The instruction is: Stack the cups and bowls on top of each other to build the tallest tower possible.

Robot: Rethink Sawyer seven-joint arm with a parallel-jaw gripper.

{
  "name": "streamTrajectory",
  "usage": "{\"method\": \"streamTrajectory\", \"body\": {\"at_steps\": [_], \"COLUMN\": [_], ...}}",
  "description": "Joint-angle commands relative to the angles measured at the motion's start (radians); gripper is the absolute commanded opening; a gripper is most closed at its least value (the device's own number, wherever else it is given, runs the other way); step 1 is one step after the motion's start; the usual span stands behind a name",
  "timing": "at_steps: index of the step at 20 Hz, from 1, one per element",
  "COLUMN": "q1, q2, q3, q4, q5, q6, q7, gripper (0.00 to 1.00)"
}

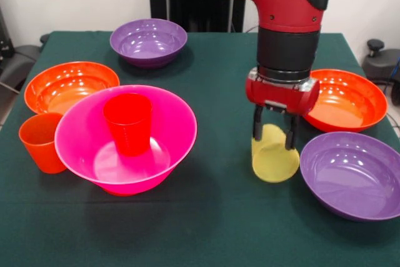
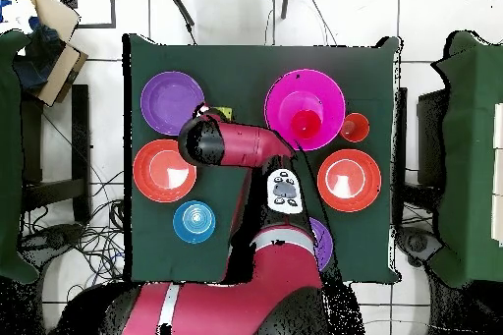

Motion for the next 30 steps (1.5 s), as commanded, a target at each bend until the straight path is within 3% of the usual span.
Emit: {"method": "streamTrajectory", "body": {"at_steps": [1, 7, 16, 22, 30], "q1": [-0.003, 0.007, 0.039, 0.119, 0.103], "q2": [-0.042, -0.05, -0.019, 0.035, -0.011], "q3": [0.096, 0.04, -0.016, -0.119, -0.067], "q4": [0.03, 0.029, -0.014, -0.087, -0.027], "q5": [-0.039, -0.071, -0.104, -0.14, -0.097], "q6": [0.312, 0.384, 0.331, 0.218, 0.265], "q7": [-0.075, -0.053, -0.002, 0.086, 0.036], "gripper": [1.0, 1.0, 1.0, 1.0, 1.0]}}
